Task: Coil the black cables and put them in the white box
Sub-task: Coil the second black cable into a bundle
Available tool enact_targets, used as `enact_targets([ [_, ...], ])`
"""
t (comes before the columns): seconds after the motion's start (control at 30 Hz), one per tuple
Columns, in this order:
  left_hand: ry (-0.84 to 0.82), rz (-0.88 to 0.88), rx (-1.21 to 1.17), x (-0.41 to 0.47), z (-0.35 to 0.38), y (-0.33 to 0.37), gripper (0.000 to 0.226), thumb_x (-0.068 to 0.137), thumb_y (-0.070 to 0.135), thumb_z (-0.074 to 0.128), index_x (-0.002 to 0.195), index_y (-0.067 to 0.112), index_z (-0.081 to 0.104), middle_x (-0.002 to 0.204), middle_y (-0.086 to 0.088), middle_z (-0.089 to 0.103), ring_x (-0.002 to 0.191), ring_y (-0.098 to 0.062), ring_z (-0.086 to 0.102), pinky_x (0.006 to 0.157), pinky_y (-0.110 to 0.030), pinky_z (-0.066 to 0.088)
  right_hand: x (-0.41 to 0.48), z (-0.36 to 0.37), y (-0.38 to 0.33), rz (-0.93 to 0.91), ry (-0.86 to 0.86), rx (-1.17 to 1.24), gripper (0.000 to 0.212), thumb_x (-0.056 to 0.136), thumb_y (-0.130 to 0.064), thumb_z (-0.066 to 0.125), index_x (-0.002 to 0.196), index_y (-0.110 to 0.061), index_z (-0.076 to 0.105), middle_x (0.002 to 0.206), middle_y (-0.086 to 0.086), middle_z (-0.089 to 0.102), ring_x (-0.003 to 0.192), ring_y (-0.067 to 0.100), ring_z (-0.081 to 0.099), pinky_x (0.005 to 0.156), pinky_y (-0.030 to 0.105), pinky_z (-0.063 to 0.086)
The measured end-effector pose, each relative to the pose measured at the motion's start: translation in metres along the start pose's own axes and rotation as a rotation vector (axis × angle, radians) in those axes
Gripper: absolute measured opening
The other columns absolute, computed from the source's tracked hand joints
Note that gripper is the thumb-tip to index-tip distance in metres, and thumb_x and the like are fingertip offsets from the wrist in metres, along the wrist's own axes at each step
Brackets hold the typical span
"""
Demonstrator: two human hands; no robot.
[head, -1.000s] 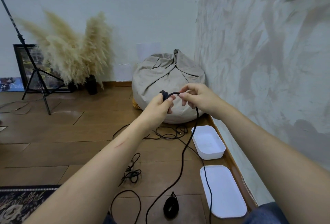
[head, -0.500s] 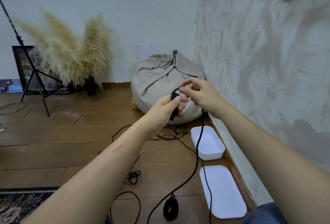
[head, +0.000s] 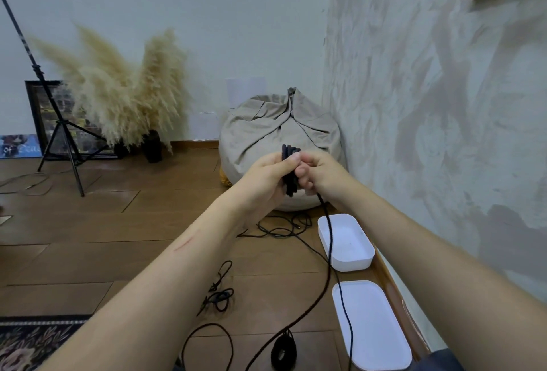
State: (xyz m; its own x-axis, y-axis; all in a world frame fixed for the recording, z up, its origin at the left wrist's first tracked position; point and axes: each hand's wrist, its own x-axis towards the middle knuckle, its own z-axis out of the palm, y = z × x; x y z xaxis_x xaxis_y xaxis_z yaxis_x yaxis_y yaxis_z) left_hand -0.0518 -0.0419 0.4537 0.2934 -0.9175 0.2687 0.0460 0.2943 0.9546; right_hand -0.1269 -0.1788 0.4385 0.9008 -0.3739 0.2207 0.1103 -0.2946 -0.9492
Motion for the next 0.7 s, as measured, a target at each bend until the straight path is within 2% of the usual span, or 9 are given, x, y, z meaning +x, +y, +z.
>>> enact_targets([
  [0.07, 0.037, 0.018, -0.027, 0.000, 0.000, 0.001, 0.020, 0.109, 0.012, 0.037, 0.099, 0.002, 0.052, 0.074, -0.002, 0.050, 0.072, -0.016, 0.054, 0.075, -0.031, 0.054, 0.001, 0.006, 0.000, 0.040, -0.004, 0.061, 0.013, 0.103, -0.015, 0.049, 0.099, -0.012, 0.060, 0.054, -0.015, 0.045, 0.052, 0.003, 0.037, 0.052, 0.019, 0.025],
  [0.13, 0.120, 0.022, -0.101, 0.001, 0.001, 0.003, 0.018, 0.109, 0.012, 0.038, 0.103, 0.005, 0.053, 0.073, -0.001, 0.050, 0.071, -0.014, 0.053, 0.066, -0.026, 0.054, -0.002, 0.011, 0.002, 0.073, -0.026, 0.045, 0.021, 0.107, -0.018, 0.043, 0.101, -0.005, 0.058, 0.063, -0.005, 0.048, 0.059, 0.010, 0.040, 0.052, 0.021, 0.033],
  [0.23, 0.280, 0.071, -0.133, 0.007, -0.004, 0.002, 0.016, 0.110, 0.014, 0.040, 0.104, 0.007, 0.053, 0.074, 0.001, 0.051, 0.070, -0.012, 0.053, 0.071, -0.024, 0.050, -0.010, 0.022, 0.003, 0.148, -0.204, -0.003, 0.017, 0.107, -0.027, 0.046, 0.108, -0.016, 0.059, 0.080, 0.007, 0.066, 0.063, 0.014, 0.050, 0.058, 0.024, 0.046],
  [0.33, 0.496, 0.138, 0.116, 0.014, -0.017, -0.006, 0.014, 0.109, 0.017, 0.044, 0.103, 0.010, 0.056, 0.075, 0.004, 0.054, 0.074, -0.011, 0.054, 0.079, -0.025, 0.048, -0.011, 0.032, 0.002, 0.226, -0.356, -0.036, 0.017, 0.106, -0.022, 0.049, 0.119, -0.013, 0.057, 0.087, 0.010, 0.069, 0.060, 0.012, 0.051, 0.057, 0.023, 0.047],
  [0.4, 0.619, 0.170, 0.235, 0.017, -0.027, -0.010, 0.014, 0.109, 0.018, 0.044, 0.102, 0.011, 0.054, 0.078, 0.003, 0.053, 0.073, -0.008, 0.053, 0.079, -0.021, 0.048, -0.010, 0.038, 0.000, 0.254, -0.436, -0.155, 0.018, 0.106, -0.017, 0.049, 0.116, -0.006, 0.058, 0.082, 0.008, 0.066, 0.059, 0.010, 0.052, 0.058, 0.022, 0.047],
  [0.47, 0.688, 0.179, 0.392, 0.015, -0.039, -0.014, 0.015, 0.109, 0.019, 0.043, 0.098, 0.012, 0.052, 0.079, 0.003, 0.052, 0.070, -0.004, 0.052, 0.076, -0.018, 0.045, -0.011, 0.037, -0.005, 0.220, -0.434, -0.310, 0.015, 0.104, -0.013, 0.049, 0.110, -0.003, 0.059, 0.073, 0.003, 0.062, 0.055, 0.007, 0.052, 0.058, 0.022, 0.046],
  [0.57, 0.713, 0.100, 0.736, 0.007, -0.050, -0.028, 0.020, 0.109, 0.020, 0.041, 0.092, 0.012, 0.048, 0.079, 0.003, 0.054, 0.069, -0.006, 0.050, 0.067, -0.023, 0.040, -0.008, 0.028, -0.018, 0.108, -0.358, -0.523, 0.017, 0.104, -0.015, 0.050, 0.110, -0.005, 0.062, 0.066, -0.001, 0.061, 0.049, 0.004, 0.049, 0.054, 0.017, 0.042],
  [0.63, 0.633, 0.016, 0.809, 0.005, -0.054, -0.038, 0.021, 0.109, 0.022, 0.041, 0.094, 0.010, 0.051, 0.084, 0.001, 0.057, 0.075, -0.012, 0.052, 0.070, -0.030, 0.038, -0.005, 0.022, -0.025, -0.026, -0.316, -0.741, 0.018, 0.102, -0.018, 0.053, 0.100, -0.009, 0.067, 0.067, -0.004, 0.063, 0.055, 0.006, 0.051, 0.060, 0.018, 0.041],
  [0.7, 0.480, -0.093, 0.762, 0.004, -0.053, -0.045, 0.027, 0.109, 0.027, 0.041, 0.101, 0.007, 0.056, 0.089, -0.001, 0.059, 0.081, -0.014, 0.054, 0.075, -0.030, 0.041, -0.002, 0.017, -0.027, -0.167, -0.222, -0.905, 0.017, 0.098, -0.019, 0.057, 0.099, -0.015, 0.073, 0.068, -0.011, 0.061, 0.067, 0.008, 0.054, 0.069, 0.026, 0.041],
])
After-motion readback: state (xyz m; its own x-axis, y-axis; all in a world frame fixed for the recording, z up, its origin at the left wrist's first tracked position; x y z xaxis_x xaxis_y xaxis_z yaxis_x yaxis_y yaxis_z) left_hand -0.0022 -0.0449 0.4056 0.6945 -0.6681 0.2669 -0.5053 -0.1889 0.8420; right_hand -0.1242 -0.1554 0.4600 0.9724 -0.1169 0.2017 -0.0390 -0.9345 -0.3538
